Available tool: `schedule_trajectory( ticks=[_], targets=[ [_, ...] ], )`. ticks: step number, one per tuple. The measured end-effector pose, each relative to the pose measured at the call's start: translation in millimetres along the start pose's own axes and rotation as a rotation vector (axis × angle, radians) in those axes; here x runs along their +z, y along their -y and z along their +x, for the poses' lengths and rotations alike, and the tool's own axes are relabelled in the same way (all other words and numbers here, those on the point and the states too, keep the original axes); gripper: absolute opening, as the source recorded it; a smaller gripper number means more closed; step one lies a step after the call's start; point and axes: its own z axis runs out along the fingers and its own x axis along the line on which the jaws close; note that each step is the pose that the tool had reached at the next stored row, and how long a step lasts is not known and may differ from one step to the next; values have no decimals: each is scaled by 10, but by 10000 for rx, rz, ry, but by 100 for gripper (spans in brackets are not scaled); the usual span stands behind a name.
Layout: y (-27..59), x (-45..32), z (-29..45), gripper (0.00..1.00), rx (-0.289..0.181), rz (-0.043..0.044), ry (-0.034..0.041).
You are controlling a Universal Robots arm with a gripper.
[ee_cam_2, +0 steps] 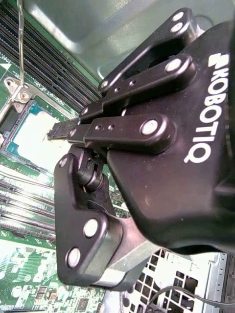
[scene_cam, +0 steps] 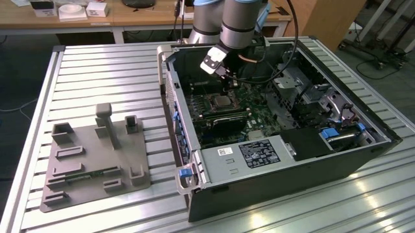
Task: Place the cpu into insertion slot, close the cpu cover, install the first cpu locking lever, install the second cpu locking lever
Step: 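Place the cpu into insertion slot, then close the cpu cover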
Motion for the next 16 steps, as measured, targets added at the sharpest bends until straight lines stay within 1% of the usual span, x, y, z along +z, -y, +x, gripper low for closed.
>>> schedule_trajectory(
  ticks=[16],
  targets=[
    [0,0,0,10,-9,0,0]
  ],
)
